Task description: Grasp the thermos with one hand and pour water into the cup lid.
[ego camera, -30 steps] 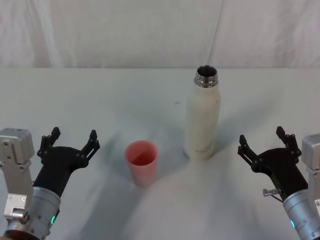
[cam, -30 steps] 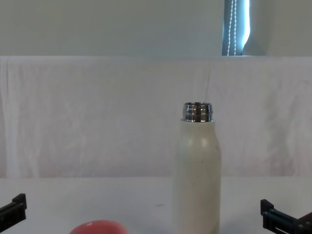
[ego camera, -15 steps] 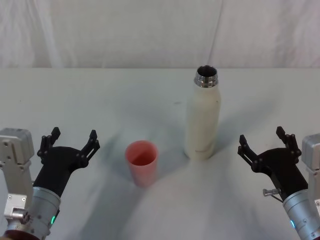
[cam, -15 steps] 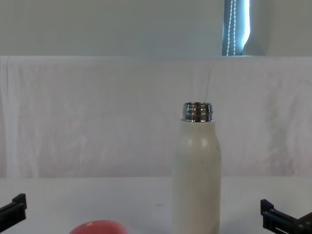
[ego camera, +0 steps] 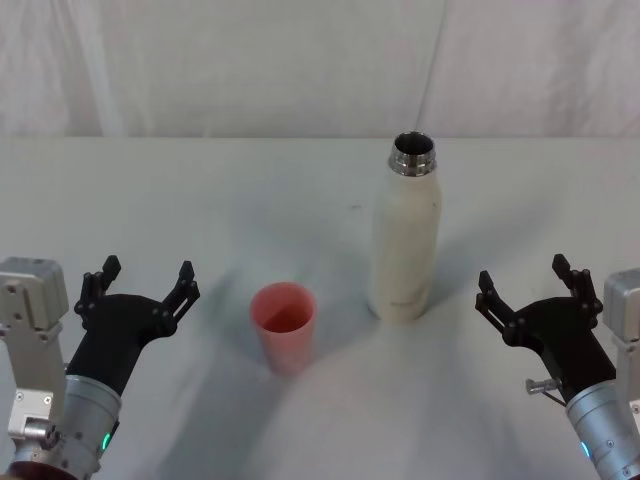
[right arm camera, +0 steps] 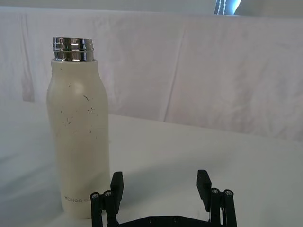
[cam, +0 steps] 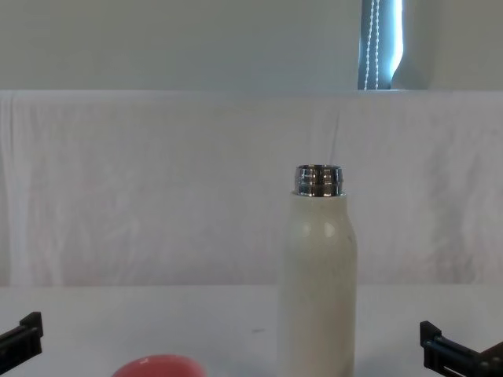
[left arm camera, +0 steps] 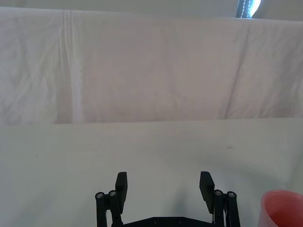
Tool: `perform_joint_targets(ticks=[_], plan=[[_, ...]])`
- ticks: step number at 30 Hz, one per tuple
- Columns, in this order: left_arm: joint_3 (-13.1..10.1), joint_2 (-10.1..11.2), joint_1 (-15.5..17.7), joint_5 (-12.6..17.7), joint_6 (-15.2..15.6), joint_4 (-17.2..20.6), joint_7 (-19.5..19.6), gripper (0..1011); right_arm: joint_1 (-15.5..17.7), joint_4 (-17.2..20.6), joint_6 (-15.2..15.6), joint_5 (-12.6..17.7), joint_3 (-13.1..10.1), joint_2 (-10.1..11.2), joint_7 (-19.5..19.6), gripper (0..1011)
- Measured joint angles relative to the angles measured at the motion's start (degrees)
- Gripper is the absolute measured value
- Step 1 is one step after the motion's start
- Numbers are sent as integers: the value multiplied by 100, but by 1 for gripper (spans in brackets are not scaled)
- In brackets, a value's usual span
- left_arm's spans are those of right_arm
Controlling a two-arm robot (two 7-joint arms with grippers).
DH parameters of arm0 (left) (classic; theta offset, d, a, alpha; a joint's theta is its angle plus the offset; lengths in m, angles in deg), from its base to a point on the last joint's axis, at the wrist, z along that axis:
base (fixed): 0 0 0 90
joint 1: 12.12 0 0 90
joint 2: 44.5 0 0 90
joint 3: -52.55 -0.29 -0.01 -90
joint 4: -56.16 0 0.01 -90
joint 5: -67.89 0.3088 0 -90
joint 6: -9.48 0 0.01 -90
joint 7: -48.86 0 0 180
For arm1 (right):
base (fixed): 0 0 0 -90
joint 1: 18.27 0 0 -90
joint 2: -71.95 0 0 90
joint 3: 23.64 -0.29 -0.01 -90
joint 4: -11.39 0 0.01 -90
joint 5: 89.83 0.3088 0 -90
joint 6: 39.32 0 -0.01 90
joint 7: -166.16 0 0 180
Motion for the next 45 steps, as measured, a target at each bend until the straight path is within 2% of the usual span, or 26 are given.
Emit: perform_joint_targets(ticks=[24,35,45], plan=[[0,0,0,0,0,0,0,1001,0,1,0,0,-3,-5,-12,1001],[0,0,0,0,0,0,0,1001,-129,74,123,109,28,-96,-630,1001],[0,0,0,0,0,0,0,1001,-310,70,310,61,126,-255,-940,1001]])
